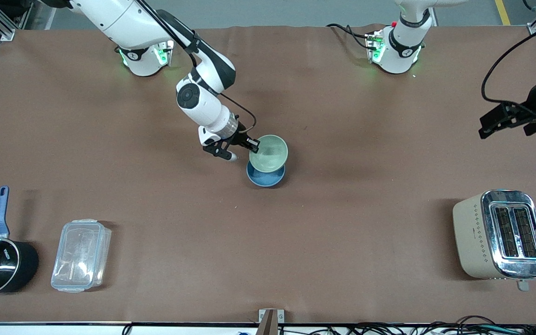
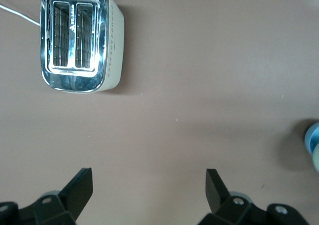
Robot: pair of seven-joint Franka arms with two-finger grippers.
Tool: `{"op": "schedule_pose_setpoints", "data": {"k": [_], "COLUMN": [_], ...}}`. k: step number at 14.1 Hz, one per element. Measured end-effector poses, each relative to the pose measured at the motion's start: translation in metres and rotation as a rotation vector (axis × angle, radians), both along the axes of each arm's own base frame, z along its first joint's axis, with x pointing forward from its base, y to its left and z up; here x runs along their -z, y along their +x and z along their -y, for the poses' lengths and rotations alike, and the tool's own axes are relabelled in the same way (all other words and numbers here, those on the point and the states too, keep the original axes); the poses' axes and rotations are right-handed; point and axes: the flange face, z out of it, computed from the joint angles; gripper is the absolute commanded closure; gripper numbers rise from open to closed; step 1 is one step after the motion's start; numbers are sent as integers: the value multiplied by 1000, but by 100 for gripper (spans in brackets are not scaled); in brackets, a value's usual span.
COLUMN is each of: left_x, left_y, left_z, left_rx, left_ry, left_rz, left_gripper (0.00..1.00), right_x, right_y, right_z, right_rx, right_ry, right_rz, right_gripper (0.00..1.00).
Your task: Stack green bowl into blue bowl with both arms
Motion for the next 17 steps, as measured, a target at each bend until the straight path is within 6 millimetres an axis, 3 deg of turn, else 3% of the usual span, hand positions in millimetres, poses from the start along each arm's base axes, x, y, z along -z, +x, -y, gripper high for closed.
{"op": "schedule_pose_setpoints", "data": {"k": [2, 5, 11, 12, 15, 17], "left_x": [-4, -4, 8, 9, 8, 9], "left_y": [-14, -30, -38, -41, -45, -45], "left_z": [0, 16, 19, 19, 17, 16], "left_rx": [73, 128, 137, 137, 133, 131], "left_ry": [7, 12, 17, 18, 20, 20], "left_rz": [-6, -16, -44, -47, -48, -48], "left_gripper": [0, 0, 0, 0, 0, 0], "right_x": [0, -3, 4, 7, 8, 5], "right_y": [1, 14, 22, 22, 26, 29], "right_z": [1, 6, 11, 11, 13, 13], "right_rx": [3, 23, 11, 10, 3, 7], "right_ry": [1, 5, -11, -13, -18, -15], "right_rz": [3, 17, 30, 26, 36, 43], "right_gripper": [97, 98, 93, 84, 28, 7]}}
